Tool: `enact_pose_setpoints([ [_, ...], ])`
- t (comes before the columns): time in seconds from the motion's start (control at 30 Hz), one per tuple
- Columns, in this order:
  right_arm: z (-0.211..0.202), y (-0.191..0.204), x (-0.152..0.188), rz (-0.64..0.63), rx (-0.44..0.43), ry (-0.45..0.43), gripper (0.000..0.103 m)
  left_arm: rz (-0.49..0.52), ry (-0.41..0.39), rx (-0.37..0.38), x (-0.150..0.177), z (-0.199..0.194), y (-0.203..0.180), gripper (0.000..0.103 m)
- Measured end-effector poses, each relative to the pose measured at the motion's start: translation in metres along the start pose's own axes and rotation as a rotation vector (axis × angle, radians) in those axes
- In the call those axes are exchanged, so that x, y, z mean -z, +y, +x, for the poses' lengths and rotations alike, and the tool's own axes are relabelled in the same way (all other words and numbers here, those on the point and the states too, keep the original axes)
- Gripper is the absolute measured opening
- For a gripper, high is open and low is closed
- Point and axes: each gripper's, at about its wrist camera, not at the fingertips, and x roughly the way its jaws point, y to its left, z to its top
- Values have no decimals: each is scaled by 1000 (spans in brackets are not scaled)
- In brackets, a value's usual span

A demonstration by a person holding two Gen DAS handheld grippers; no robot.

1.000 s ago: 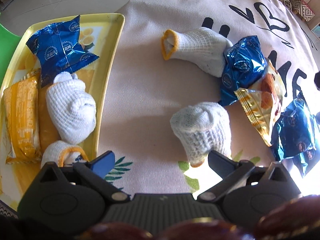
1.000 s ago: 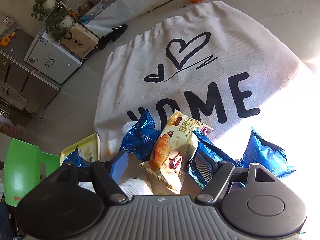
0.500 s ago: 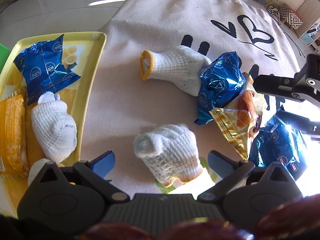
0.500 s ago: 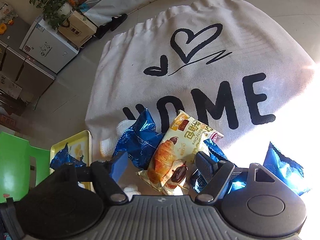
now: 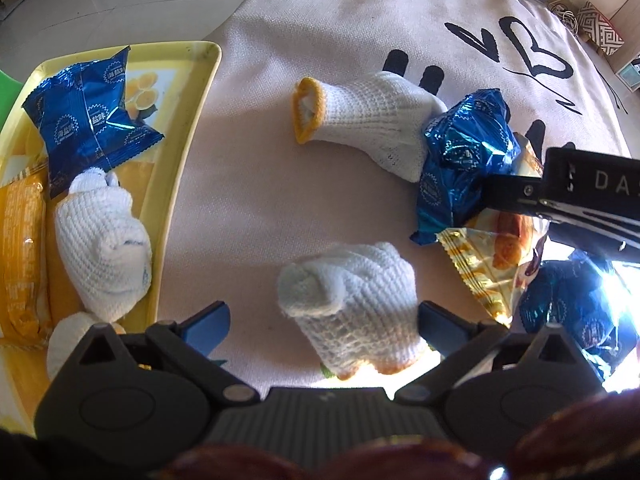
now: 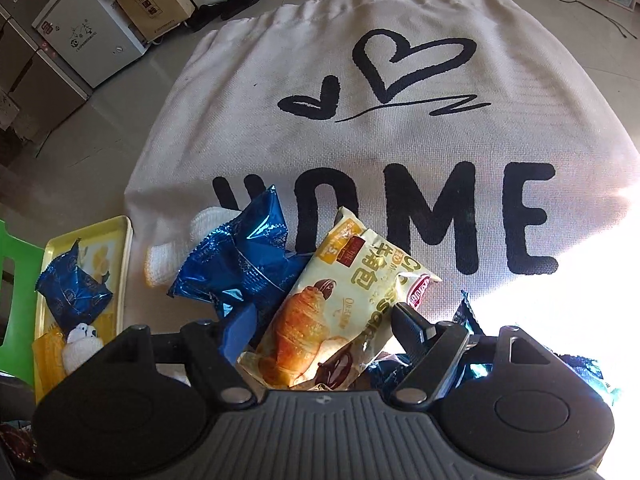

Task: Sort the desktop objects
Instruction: 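Lower left gripper onto white glove while right gripper lowers onto croissant package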

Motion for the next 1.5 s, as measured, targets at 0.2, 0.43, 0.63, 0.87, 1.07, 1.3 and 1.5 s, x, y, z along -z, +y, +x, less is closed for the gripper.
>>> enact_pose_setpoints([
  [0.2,6,-4,0,-49,29,33,76,1,20,3,3,2,4,103],
  [0.43,8,-5,0,-42,26,36,80,13,22,3,6,3,2,103],
  [0.63,13,3,0,-79,49,31,82,52,14,-25,7,6,-8,103],
  [0.87,28,6,3,-105,90,47,87,91,18,-92,7,15,-17,103],
  [1.07,32,12,7,-148,119,26,88,103,10,-102,9,16,-20,103],
  [1.3,38,21,11,-218,160,22,90,96,5,-104,11,16,-18,103],
  [1.5,44,26,15,-258,185,18,97,97,0,-104,13,15,-18,103],
])
